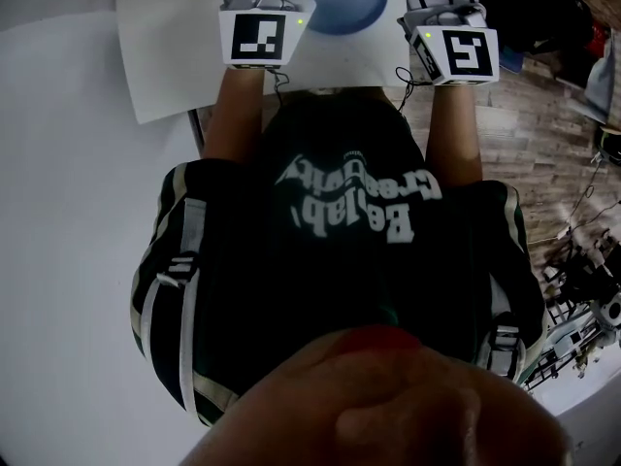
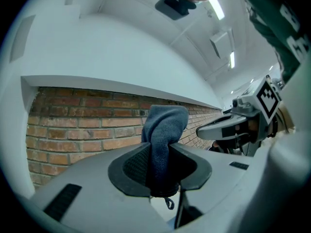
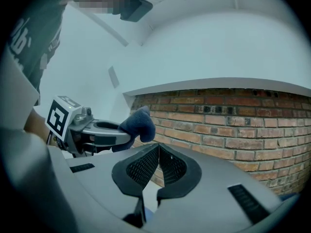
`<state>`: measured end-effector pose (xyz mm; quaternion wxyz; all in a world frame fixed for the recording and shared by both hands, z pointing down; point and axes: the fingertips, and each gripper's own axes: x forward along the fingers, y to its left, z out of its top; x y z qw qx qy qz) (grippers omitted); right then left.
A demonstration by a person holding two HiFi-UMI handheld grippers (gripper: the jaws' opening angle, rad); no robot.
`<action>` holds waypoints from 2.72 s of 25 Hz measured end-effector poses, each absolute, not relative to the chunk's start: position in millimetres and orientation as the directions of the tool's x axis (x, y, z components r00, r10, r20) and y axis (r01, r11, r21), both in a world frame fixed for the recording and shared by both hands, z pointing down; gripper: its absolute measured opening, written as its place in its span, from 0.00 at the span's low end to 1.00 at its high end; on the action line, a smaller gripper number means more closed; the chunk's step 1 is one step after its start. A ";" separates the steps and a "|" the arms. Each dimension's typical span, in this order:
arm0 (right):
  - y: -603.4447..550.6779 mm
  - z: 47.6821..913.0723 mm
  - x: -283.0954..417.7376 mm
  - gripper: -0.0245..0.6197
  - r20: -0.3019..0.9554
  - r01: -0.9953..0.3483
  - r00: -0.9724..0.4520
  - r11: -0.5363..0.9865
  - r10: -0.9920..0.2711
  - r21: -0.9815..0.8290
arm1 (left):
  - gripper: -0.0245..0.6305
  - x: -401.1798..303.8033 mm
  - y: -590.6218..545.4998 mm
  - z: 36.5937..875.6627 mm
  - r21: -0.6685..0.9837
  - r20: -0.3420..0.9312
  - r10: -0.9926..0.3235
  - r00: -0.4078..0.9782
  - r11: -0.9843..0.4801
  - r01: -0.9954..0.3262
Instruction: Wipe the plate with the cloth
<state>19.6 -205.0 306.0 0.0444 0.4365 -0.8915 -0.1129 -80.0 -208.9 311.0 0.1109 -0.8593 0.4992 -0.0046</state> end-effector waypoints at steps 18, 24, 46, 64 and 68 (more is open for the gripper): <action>-243.7 329.2 48.7 0.03 0.068 -0.782 -0.603 0.605 -0.795 0.149 | 0.20 -46.3 -235.5 307.5 -0.179 -0.087 -0.858 0.507 -0.487 -0.855; -257.4 380.4 65.7 0.04 0.182 -0.823 -0.559 0.568 -0.809 0.001 | 0.20 -45.1 -238.6 310.4 -0.175 -0.077 -0.859 0.506 -0.488 -0.855; -215.0 618.2 105.8 0.17 0.680 -0.868 -0.487 0.212 -0.548 -0.450 | 0.20 -50.0 -247.4 312.4 -0.185 -0.065 -0.871 0.487 -0.469 -0.863; -182.1 673.2 91.1 0.19 0.714 -0.779 -0.562 -0.025 -0.418 -0.627 | 0.20 -56.4 -242.2 316.9 -0.192 -0.054 -0.881 0.469 -0.452 -0.871; -184.3 682.9 88.4 0.18 0.722 -0.771 -0.559 -0.064 -0.409 -0.634 | 0.20 -60.9 -240.8 320.2 -0.194 -0.049 -0.888 0.458 -0.441 -0.876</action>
